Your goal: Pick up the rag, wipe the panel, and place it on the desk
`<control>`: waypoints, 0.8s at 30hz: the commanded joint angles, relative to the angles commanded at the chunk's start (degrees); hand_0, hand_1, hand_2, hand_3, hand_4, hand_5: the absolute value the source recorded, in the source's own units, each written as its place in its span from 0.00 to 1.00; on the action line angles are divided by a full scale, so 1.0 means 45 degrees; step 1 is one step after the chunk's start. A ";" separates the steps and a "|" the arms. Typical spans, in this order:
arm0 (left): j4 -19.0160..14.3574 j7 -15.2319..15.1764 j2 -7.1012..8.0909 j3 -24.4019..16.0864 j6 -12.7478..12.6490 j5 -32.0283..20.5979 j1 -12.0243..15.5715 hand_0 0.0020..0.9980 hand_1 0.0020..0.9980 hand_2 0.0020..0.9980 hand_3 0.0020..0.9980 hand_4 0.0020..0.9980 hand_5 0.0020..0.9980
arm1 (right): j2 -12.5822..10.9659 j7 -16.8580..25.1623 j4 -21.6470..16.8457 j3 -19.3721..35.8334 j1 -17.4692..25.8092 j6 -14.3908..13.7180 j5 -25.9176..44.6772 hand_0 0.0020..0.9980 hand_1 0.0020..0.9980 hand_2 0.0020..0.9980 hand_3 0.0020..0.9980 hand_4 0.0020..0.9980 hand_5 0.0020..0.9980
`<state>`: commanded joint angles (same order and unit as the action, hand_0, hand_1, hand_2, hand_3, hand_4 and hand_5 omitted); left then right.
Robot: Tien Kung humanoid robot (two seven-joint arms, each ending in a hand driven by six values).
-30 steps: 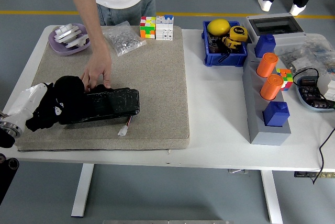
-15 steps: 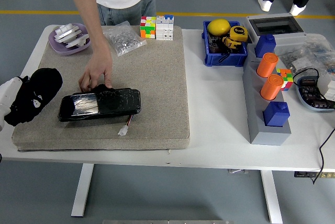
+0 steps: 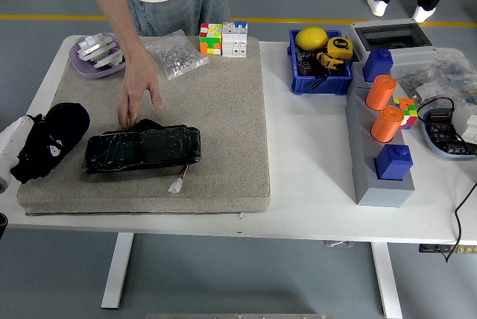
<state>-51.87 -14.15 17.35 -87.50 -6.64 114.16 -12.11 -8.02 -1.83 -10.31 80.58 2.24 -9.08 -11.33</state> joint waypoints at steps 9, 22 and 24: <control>-0.0023 0.0212 0.0052 0.0037 0.0303 0.0175 -0.0011 0.75 0.82 0.79 0.71 0.87 0.26 | -0.0041 -0.0009 0.0000 0.0100 -0.0017 -0.0009 -0.0159 0.76 0.66 0.67 0.62 1.00 0.47; -0.0779 0.0173 0.0060 -0.0594 0.1071 -0.0137 0.0441 0.89 0.91 0.86 0.84 1.00 0.58 | -0.0072 -0.0023 0.0000 0.0368 0.0029 -0.0044 -0.0461 0.76 0.66 0.67 0.62 1.00 0.47; -0.1028 0.0079 0.0037 -0.0757 0.1126 -0.0383 0.0580 0.89 0.91 0.86 0.84 1.00 0.58 | -0.0078 -0.0024 0.0000 0.0398 0.0038 -0.0043 -0.0506 0.76 0.66 0.67 0.62 1.00 0.47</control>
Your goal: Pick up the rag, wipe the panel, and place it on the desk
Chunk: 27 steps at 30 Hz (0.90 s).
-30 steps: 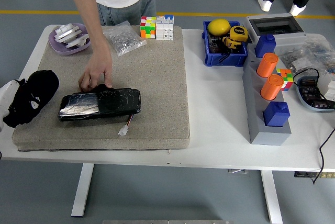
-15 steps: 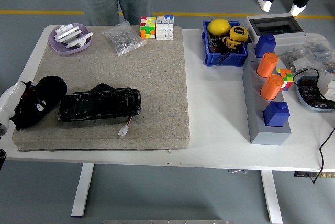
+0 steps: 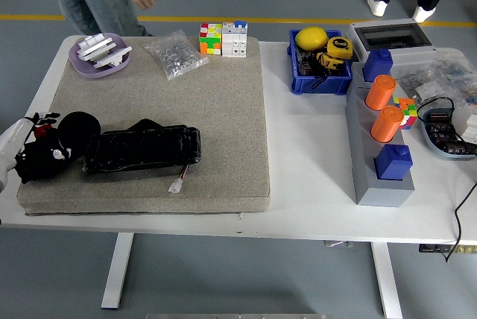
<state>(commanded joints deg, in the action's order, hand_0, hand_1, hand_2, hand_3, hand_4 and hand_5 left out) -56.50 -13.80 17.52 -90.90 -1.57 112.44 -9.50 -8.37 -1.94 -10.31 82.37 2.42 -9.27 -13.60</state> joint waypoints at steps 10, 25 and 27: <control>-0.1795 -0.0817 0.0011 -0.0368 -0.0294 -0.0976 0.0598 0.89 0.88 0.82 0.82 1.00 0.69 | -0.0116 -0.0043 0.0000 -0.0115 0.0049 -0.0098 0.0083 0.76 0.66 0.67 0.62 1.00 0.47; -0.2571 -0.1153 -0.0770 0.0560 0.1247 -0.8553 0.0610 0.81 0.79 0.75 0.66 0.90 0.59 | 0.0030 -0.0116 0.0000 -0.0483 0.0197 -0.0156 0.0429 0.76 0.66 0.67 0.61 1.00 0.47; -0.2776 -0.1198 -0.0846 0.0576 0.1401 -0.9629 0.0657 0.81 0.79 0.75 0.66 0.90 0.59 | 0.0037 -0.0134 0.0000 -0.0585 0.0227 -0.0179 0.0524 0.76 0.66 0.67 0.61 1.00 0.47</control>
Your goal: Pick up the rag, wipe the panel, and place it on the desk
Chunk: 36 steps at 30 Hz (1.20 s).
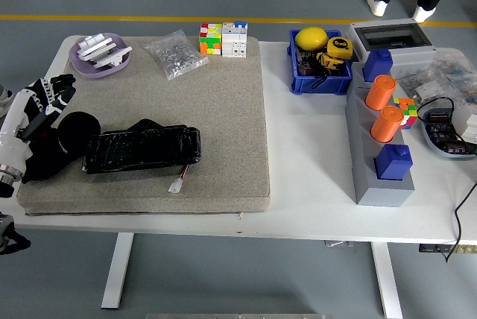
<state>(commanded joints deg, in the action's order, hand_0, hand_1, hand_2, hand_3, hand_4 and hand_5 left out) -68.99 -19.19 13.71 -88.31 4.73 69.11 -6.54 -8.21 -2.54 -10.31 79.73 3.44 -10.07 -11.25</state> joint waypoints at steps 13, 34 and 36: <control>-0.0532 0.0000 -0.0084 -0.0574 -0.0003 -0.1297 0.0242 0.80 0.78 0.73 0.62 0.90 0.58 | -0.0002 -0.0045 0.0000 -0.0140 -0.0019 0.0001 0.0123 0.76 0.66 0.67 0.61 1.00 0.47; -0.0575 -0.0017 -0.0118 -0.1251 -0.0325 0.0781 0.0577 0.80 0.78 0.73 0.61 0.89 0.53 | 0.0188 -0.0048 0.0000 0.1391 -0.0130 -0.0071 -0.1237 0.76 0.66 0.67 0.61 1.00 0.47; -0.0561 -0.0017 -0.0076 -0.1234 -0.0325 0.0857 0.0591 0.80 0.78 0.73 0.61 0.89 0.53 | 0.0190 -0.0038 0.0000 0.1356 -0.0127 -0.0051 -0.1193 0.76 0.66 0.67 0.61 1.00 0.47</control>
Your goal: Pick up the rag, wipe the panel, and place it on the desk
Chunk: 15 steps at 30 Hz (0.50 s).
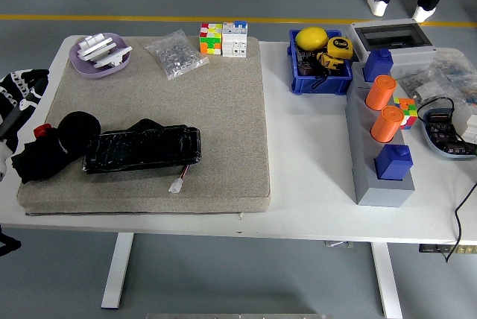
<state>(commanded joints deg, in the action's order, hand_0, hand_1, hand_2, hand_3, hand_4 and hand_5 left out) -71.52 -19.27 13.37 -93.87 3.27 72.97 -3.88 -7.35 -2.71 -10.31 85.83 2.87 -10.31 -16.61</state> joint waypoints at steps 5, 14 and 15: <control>0.0120 -0.0010 -0.0072 -0.0052 -0.0003 0.0008 -0.0007 0.80 0.78 0.73 0.61 0.89 0.52 | -0.0024 0.0029 0.0000 0.0012 -0.0015 0.0036 0.0028 0.76 0.66 0.67 0.61 1.00 0.47; 0.0229 -0.0032 -0.0225 0.0139 -0.0024 0.0171 -0.0102 0.80 0.78 0.73 0.61 0.89 0.51 | -0.0041 0.0075 0.0000 -0.0090 -0.0044 0.0139 0.0176 0.76 0.66 0.67 0.61 1.00 0.47; 0.0227 -0.0034 -0.0232 0.0145 -0.0022 0.0174 -0.0096 0.80 0.78 0.73 0.61 0.89 0.51 | -0.0048 0.0076 0.0000 -0.0092 -0.0055 0.0140 0.0180 0.76 0.66 0.67 0.61 1.00 0.47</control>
<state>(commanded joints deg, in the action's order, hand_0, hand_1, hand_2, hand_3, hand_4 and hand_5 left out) -70.50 -19.42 12.32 -93.21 3.17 73.75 -4.32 -7.57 -2.37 -10.31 85.42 2.62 -9.68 -15.80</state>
